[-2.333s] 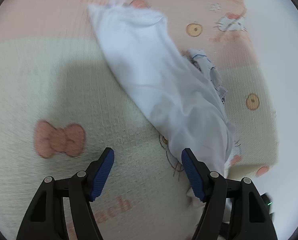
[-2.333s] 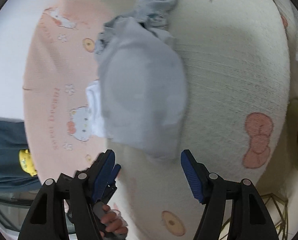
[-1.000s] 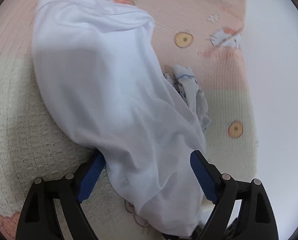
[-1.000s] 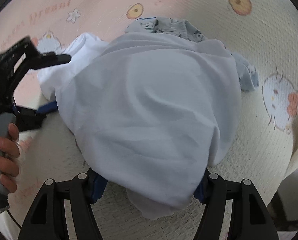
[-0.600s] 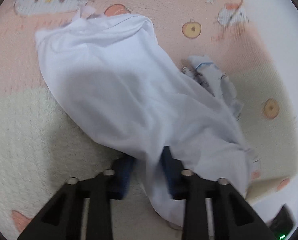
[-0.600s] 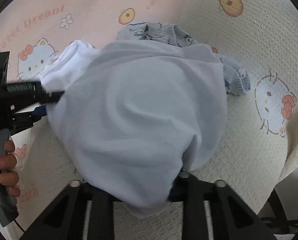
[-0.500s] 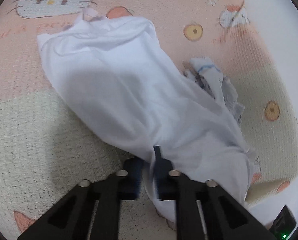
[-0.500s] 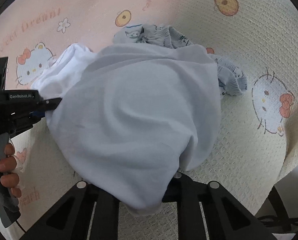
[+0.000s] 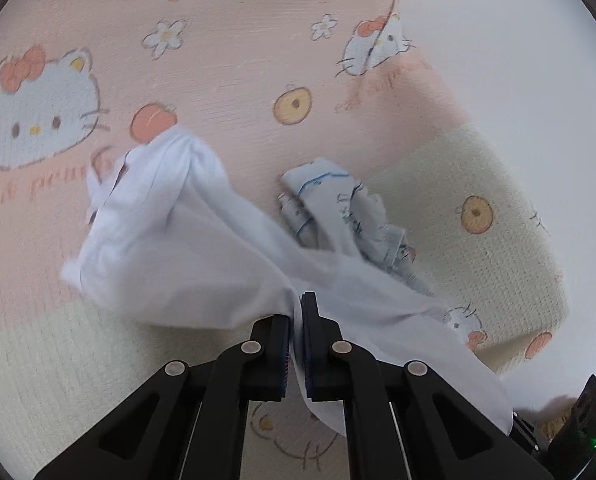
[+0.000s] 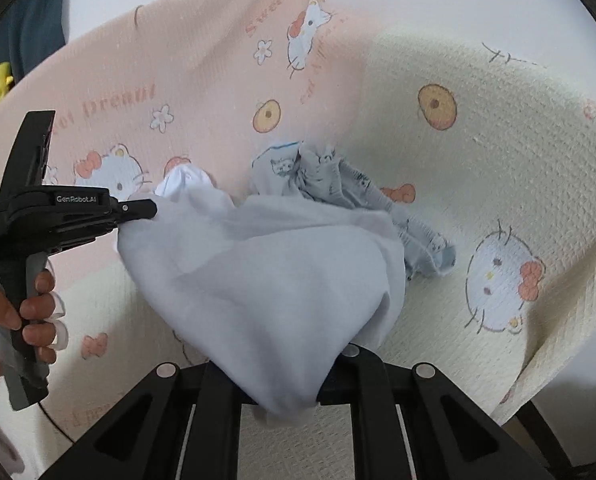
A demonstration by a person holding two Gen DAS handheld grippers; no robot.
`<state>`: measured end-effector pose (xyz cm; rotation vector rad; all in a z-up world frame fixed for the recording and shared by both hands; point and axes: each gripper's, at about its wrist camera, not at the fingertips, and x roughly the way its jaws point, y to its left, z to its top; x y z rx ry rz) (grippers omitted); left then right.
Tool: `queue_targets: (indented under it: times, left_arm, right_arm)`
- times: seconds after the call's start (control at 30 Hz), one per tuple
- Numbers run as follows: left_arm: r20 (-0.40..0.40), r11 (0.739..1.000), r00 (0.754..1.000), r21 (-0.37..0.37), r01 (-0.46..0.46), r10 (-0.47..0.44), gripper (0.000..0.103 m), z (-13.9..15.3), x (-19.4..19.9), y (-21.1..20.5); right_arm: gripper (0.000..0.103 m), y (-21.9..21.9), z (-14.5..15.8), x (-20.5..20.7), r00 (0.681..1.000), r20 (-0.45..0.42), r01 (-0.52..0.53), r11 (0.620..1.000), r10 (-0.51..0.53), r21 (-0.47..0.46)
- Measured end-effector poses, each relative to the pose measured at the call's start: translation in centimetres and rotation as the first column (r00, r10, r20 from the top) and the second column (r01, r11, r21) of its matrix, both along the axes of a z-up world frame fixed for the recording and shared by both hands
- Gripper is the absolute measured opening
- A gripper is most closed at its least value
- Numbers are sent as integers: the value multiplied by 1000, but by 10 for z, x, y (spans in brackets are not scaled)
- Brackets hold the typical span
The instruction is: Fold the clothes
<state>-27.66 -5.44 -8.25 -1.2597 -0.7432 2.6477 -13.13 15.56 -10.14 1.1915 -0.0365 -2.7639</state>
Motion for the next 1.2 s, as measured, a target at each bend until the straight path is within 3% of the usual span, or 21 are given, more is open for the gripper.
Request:
queue_targets:
  times: [0.17, 0.53, 0.67, 0.87, 0.93, 1.07, 1.13, 1.2]
  left_arm:
    - [60, 1000, 998, -7, 20, -19, 4, 4, -23, -10]
    - [142, 990, 988, -121, 78, -60, 4, 12, -79, -6]
    - [187, 990, 981, -118, 76, -53, 4, 4, -95, -4]
    - [314, 995, 949, -72, 64, -38, 4, -2, -132, -4]
    - [347, 994, 937, -88, 69, -34, 4, 0, -141, -2]
    - [401, 972, 914, -185, 147, -62, 4, 3, -156, 10]
    - [396, 963, 915, -210, 170, -75, 4, 1, -161, 12]
    - [369, 973, 927, -177, 149, -75, 4, -4, -163, 11]
  right_arm:
    - [10, 13, 9, -20, 999, 39, -9, 999, 11, -40]
    - [10, 33, 13, -84, 991, 121, -42, 982, 65, -184]
    - [10, 48, -2, -98, 984, 173, -5, 980, 40, -198]
    - [11, 59, -13, -128, 964, 256, -3, 969, 68, -247]
    - [11, 53, -8, -139, 963, 258, -23, 973, 83, -229]
    - [12, 57, 0, -156, 966, 233, -39, 956, 110, -290]
    - [12, 66, -1, -157, 975, 202, -19, 943, 91, -331]
    - [12, 70, -2, -158, 978, 186, -21, 940, 90, -341]
